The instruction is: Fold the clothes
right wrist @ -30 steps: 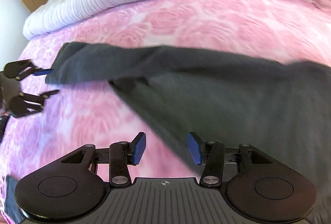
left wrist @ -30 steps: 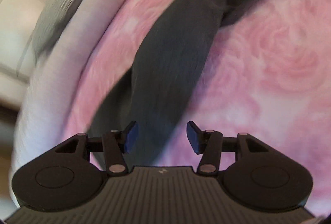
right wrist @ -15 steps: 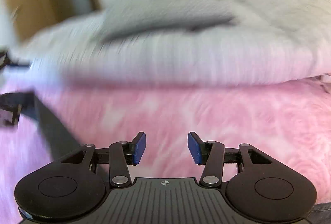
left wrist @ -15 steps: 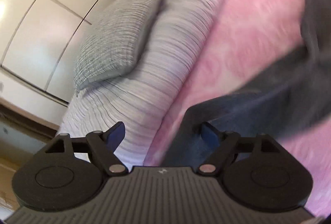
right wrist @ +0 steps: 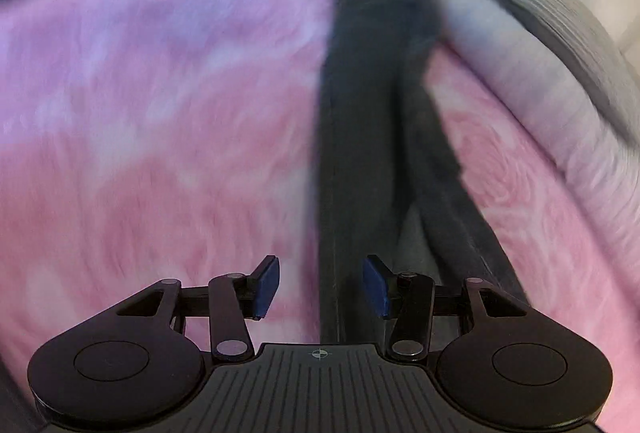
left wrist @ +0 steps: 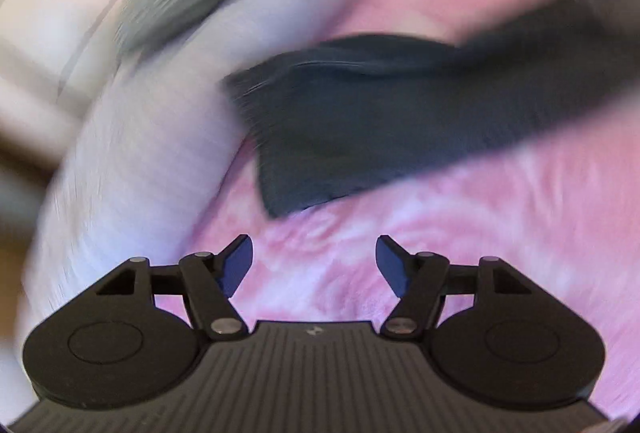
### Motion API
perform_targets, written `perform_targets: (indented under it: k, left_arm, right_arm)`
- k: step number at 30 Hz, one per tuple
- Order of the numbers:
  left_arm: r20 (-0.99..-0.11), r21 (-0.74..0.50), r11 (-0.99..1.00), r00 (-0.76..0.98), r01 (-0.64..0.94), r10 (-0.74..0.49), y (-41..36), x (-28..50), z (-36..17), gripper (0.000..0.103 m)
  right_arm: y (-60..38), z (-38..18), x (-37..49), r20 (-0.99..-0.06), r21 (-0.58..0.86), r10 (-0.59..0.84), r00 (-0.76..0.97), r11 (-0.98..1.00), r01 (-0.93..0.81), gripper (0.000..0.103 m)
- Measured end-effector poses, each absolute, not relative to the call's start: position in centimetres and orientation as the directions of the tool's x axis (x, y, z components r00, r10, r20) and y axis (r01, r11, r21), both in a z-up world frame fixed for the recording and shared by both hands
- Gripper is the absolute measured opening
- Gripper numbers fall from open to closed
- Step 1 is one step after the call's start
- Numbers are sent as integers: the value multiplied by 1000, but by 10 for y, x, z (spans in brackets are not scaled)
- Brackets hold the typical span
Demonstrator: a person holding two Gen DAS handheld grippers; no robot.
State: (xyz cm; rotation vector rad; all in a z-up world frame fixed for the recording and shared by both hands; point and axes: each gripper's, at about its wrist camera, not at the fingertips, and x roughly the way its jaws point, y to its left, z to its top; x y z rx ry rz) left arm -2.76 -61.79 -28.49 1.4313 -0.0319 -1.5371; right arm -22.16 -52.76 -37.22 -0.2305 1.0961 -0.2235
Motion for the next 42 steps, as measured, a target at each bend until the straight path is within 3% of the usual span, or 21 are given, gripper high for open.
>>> perform_targets:
  k: [2,4,8,13,14,16,17,21,27,34,35,36,37,42]
  left_arm:
    - [-739,619,-563,162,548,-654,-613,-42,-298,65]
    - [-735,630,-603,127,488,-666,-607,-57,-308,65]
    - [-689,683,-614,72,395,-721,-593,-96,-320,71]
    - [-583,801,-542,123,254,-803,-600,-124,-344,73]
    - [-567,815,-528,134,240,-813,-605,-126,-346,69]
    - [-586,803,-541,165,251,-793,-615,-119,-341,40]
    - [-599,794,-549,182,259,-780,-620,-115,-338,16]
    - [-611,789,-573,202,221,-765,-600,-92,-306,10]
    - [-657,745,-627,407,227,-634,-493,-72,-269,4]
    - [-821,568,-604,432,559,-373,-418,-53,-303,14]
    - [-839,544,-546,407,637,-362,-423,-46,-300,27]
    - [-845,530,-488,387,693,-370,-428,-36,-295,48]
    - [-827,555,-464,395,691,-401,-434,-32,-294,56]
    - [-716,692,-505,396,516,-575,-455,-38,-302,59]
  right_arm:
    - [-527,-386,-217,-849,-345,-337,406,937,55,45]
    - [-529,-392,-215,-844,-382,-375,383,922,62,1]
    - [-539,-363,-221,-848,-291,-328,417,945,151,1]
    - [-552,-309,-241,-828,-141,-250,502,959,245,1]
    - [-548,-310,-241,-828,-151,-249,502,962,228,1]
    - [-540,-311,-242,-829,-169,-246,503,966,194,1]
    - [-536,-312,-242,-829,-179,-245,503,968,177,1]
    - [-519,-314,-243,-830,-215,-240,504,971,108,1]
    - [-491,-335,-236,-853,-239,-212,477,971,4,1]
    - [-464,-376,-238,-889,-260,-213,406,963,-64,4]
    - [-462,-376,-240,-888,-267,-217,405,961,-71,4]
    - [-461,-376,-241,-889,-275,-224,399,959,-74,6]
    - [-460,-375,-243,-890,-282,-231,394,956,-76,9]
    - [-457,-367,-254,-891,-296,-266,368,955,-26,32]
